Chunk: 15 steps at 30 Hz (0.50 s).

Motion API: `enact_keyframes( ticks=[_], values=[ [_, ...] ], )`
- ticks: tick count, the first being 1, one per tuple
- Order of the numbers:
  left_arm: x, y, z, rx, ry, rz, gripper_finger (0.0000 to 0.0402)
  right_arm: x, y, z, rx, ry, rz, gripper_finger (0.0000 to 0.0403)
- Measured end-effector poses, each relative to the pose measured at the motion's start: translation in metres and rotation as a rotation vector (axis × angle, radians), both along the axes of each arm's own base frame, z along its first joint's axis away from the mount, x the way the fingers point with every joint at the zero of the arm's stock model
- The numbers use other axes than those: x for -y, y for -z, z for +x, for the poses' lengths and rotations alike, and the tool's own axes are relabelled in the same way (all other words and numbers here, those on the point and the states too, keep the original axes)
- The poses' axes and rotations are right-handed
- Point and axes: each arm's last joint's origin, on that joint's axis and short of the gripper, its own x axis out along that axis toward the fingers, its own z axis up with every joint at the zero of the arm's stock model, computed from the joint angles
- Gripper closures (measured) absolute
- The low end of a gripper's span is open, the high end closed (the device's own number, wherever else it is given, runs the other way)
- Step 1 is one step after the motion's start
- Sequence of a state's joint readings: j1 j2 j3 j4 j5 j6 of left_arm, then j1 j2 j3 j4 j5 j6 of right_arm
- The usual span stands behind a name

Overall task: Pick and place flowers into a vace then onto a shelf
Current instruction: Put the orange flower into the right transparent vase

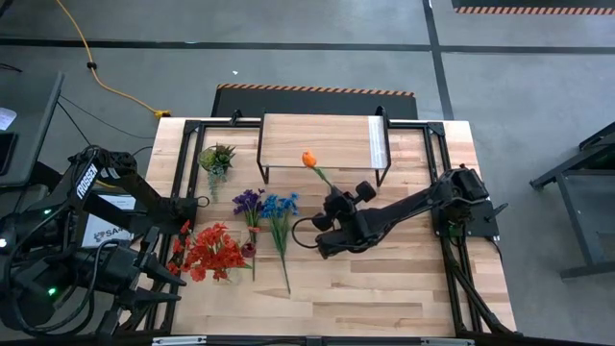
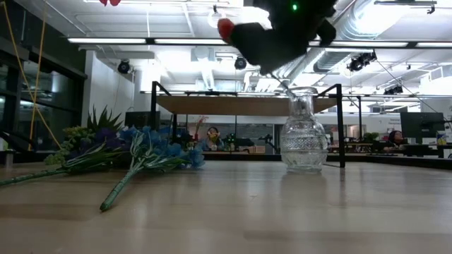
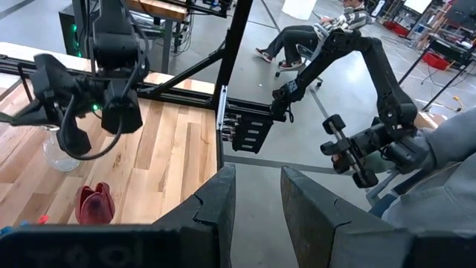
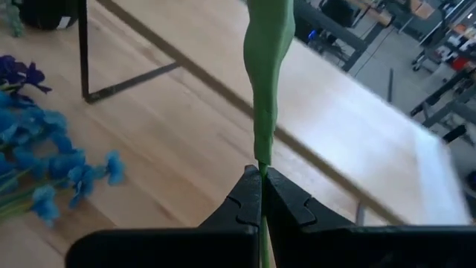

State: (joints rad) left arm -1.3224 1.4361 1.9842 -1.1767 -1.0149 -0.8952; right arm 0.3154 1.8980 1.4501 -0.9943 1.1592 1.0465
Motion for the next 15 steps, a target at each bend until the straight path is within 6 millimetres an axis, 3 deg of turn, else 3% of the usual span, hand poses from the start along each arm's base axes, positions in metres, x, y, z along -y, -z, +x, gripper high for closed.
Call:
enact_keyframes(
  ticks=[4, 15],
  values=[
    [-0.0001, -0.0001, 0.0, 0.0, 0.0, 0.0, 0.0259, -0.0014, 0.0123, -0.0026, 0.017, -0.001, 0.026, 0.0402],
    [-0.0001, -0.0001, 0.0, 0.0, 0.0, 0.0, 0.0259, -0.0018, 0.0118, -0.0023, 0.01, -0.009, 0.029, 0.04]
  ],
)
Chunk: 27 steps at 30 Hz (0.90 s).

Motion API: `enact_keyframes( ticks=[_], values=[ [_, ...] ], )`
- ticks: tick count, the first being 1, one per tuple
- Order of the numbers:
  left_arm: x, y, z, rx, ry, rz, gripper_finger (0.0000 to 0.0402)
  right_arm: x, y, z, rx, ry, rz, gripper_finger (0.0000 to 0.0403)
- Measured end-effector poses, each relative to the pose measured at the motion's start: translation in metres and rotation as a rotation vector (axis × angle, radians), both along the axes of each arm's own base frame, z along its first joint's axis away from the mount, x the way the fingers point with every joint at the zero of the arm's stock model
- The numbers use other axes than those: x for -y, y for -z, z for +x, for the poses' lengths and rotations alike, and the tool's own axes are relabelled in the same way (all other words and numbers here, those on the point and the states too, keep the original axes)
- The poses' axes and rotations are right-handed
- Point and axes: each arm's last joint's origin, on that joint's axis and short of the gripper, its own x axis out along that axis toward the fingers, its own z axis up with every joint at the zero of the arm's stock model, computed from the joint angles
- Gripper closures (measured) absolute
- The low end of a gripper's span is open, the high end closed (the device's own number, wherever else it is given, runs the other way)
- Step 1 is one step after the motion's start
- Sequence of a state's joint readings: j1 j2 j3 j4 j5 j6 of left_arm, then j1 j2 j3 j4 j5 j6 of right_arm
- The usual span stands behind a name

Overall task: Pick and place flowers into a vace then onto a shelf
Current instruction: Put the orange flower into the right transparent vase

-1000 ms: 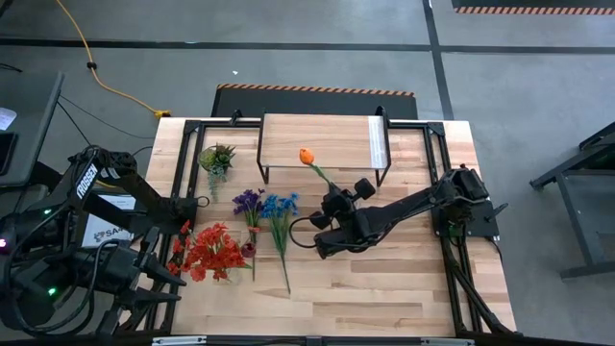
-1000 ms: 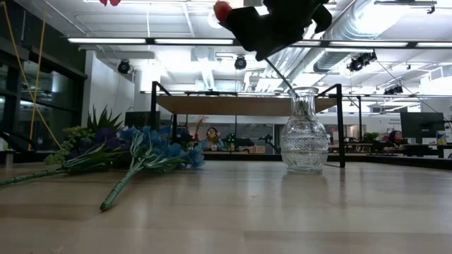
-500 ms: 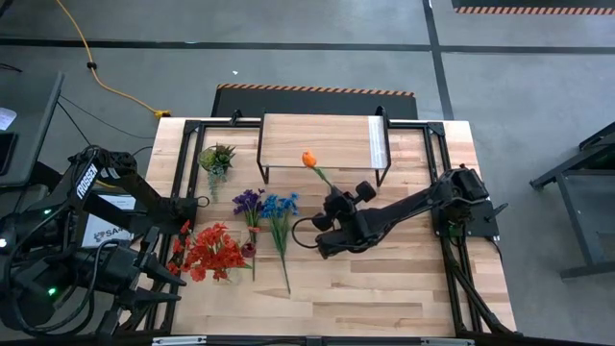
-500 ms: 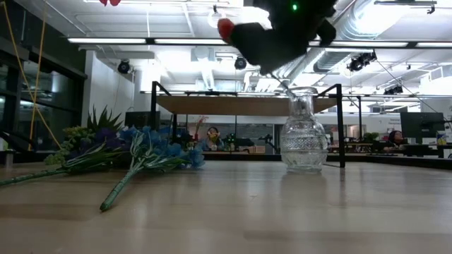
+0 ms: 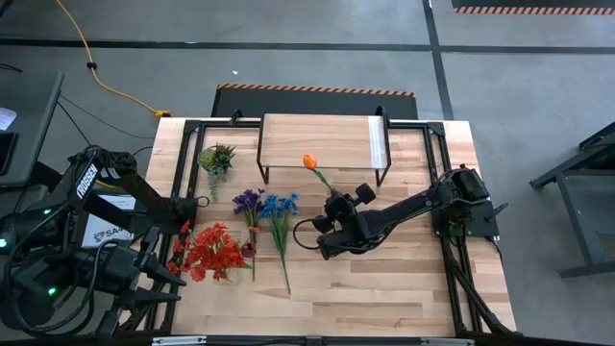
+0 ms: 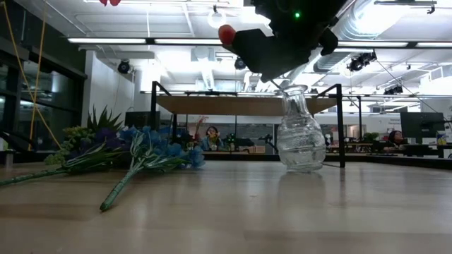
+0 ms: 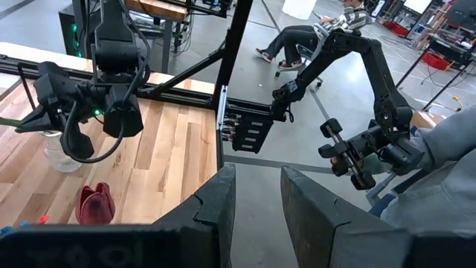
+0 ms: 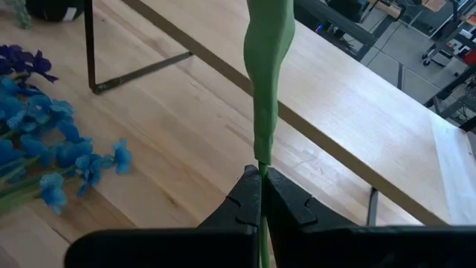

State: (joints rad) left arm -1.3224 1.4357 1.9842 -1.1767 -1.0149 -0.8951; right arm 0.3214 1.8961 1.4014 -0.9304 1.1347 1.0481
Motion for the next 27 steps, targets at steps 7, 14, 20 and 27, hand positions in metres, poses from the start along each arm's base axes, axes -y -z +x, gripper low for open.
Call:
enact_keyframes(
  ticks=[7, 14, 20, 27],
  values=[
    [-0.001, 0.0, 0.0, 0.019, -0.026, 0.005, 0.0259, -0.003, 0.001, -0.004, -0.039, -0.014, 0.019, 0.0374],
    [-0.001, -0.001, 0.0, 0.023, -0.033, 0.007, 0.0259, -0.015, 0.002, -0.009, -0.059, -0.045, 0.022, 0.0352],
    [-0.001, 0.0, 0.0, 0.024, -0.036, 0.01, 0.0259, -0.019, 0.002, -0.013, -0.085, -0.054, 0.027, 0.0339],
    [-0.001, -0.001, 0.0, 0.03, -0.043, 0.011, 0.0259, -0.018, 0.0, -0.015, -0.094, -0.055, 0.025, 0.0324]
  ],
)
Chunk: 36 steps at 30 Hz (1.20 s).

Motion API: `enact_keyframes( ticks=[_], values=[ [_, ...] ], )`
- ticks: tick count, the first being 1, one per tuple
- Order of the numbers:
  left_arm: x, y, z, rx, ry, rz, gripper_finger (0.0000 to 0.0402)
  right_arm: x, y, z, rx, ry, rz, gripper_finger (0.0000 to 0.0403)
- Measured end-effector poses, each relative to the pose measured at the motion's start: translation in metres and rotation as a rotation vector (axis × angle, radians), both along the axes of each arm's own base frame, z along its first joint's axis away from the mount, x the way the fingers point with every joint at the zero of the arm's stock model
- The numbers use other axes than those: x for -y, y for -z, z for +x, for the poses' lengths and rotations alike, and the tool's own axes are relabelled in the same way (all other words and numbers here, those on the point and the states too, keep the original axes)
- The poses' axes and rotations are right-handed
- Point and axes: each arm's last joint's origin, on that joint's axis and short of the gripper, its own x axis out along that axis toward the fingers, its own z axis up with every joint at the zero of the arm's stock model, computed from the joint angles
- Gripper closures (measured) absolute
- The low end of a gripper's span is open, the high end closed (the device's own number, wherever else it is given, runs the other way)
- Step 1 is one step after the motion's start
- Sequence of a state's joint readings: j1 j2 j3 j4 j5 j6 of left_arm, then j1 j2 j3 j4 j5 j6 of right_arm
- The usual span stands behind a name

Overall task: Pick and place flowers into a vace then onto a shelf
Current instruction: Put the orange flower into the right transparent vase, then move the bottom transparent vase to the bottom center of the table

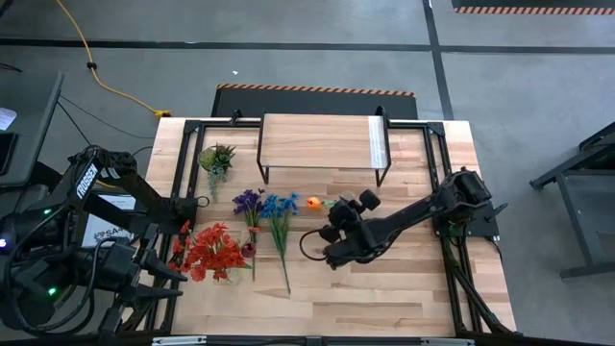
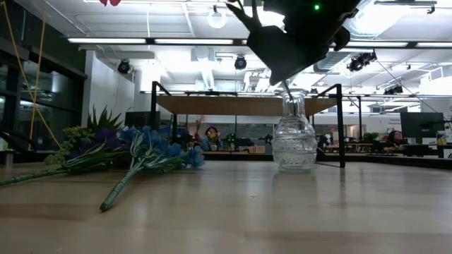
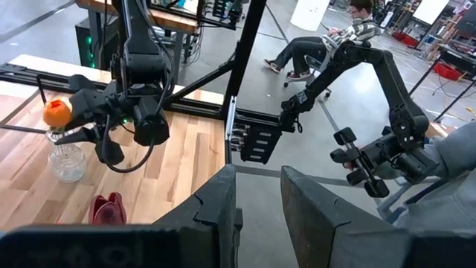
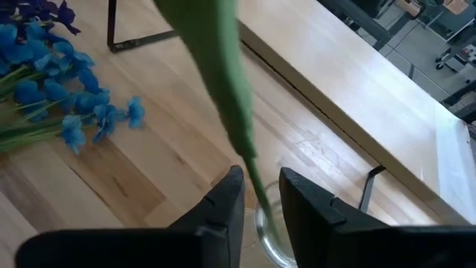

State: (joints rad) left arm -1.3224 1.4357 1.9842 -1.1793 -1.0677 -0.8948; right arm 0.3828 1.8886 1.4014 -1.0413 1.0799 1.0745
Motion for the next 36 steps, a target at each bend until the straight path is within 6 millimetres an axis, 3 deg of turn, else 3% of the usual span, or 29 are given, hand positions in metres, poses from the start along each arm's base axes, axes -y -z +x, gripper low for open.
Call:
enact_keyframes(
  ticks=[15, 36],
  values=[
    [0.0, 0.0, 0.0, 0.001, 0.0, -0.001, 0.0259, 0.002, -0.019, -0.016, -0.034, 0.002, 0.033, 0.0288],
    [-0.001, 0.0, 0.0, 0.013, -0.013, 0.014, 0.0259, -0.007, -0.017, -0.024, -0.123, -0.024, 0.136, 0.0288]
  ],
)
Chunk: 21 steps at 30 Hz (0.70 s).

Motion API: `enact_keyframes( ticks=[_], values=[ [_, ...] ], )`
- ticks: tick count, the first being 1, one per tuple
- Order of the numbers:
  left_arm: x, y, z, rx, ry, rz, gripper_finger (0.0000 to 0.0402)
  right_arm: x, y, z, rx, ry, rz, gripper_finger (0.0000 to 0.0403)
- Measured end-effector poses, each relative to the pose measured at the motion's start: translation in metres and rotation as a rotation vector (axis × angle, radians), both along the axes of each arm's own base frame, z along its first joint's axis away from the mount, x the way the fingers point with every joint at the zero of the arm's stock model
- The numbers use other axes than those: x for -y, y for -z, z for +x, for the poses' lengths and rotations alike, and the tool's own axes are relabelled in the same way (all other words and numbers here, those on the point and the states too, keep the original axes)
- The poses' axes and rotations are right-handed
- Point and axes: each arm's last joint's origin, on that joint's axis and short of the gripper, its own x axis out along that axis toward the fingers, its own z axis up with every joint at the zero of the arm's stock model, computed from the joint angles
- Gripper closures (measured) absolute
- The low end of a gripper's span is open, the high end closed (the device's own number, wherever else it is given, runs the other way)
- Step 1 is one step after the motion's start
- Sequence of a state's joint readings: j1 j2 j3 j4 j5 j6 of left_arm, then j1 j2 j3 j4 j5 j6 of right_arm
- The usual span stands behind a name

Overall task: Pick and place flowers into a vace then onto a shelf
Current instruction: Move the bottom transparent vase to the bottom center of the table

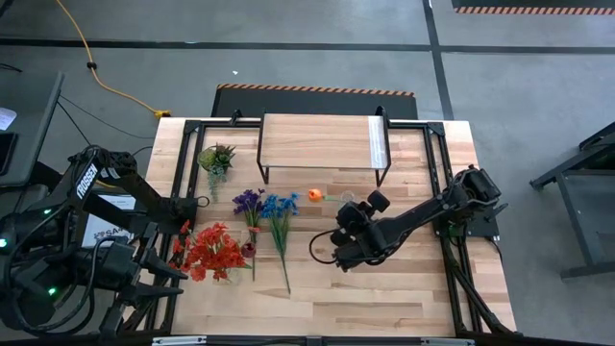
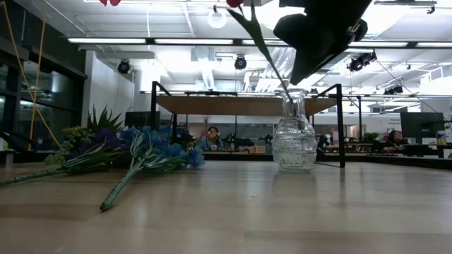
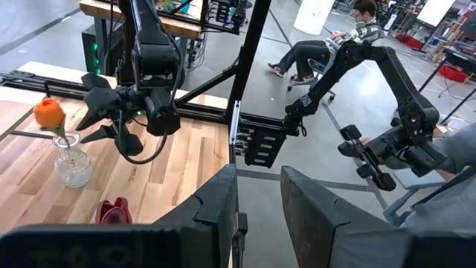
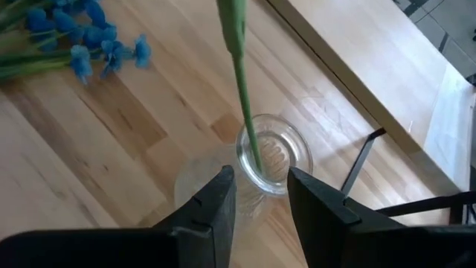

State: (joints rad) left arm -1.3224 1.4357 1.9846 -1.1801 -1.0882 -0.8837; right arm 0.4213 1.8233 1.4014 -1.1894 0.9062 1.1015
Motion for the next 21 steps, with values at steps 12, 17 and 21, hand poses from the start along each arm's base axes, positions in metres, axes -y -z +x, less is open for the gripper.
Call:
enact_keyframes(
  ticks=[12, 17, 21],
  values=[
    [0.0, 0.0, 0.0, 0.0, -0.001, 0.002, 0.0259, -0.011, -0.01, -0.017, -0.052, -0.016, 0.105, 0.0288],
    [0.0, 0.0, 0.0, 0.0, -0.002, 0.005, 0.0259, -0.021, -0.028, -0.031, -0.011, -0.035, 0.237, 0.0288],
    [0.0, 0.0, 0.0, 0.0, -0.001, 0.005, 0.0259, -0.033, -0.043, -0.042, 0.067, -0.065, 0.376, 0.0288]
  ],
)
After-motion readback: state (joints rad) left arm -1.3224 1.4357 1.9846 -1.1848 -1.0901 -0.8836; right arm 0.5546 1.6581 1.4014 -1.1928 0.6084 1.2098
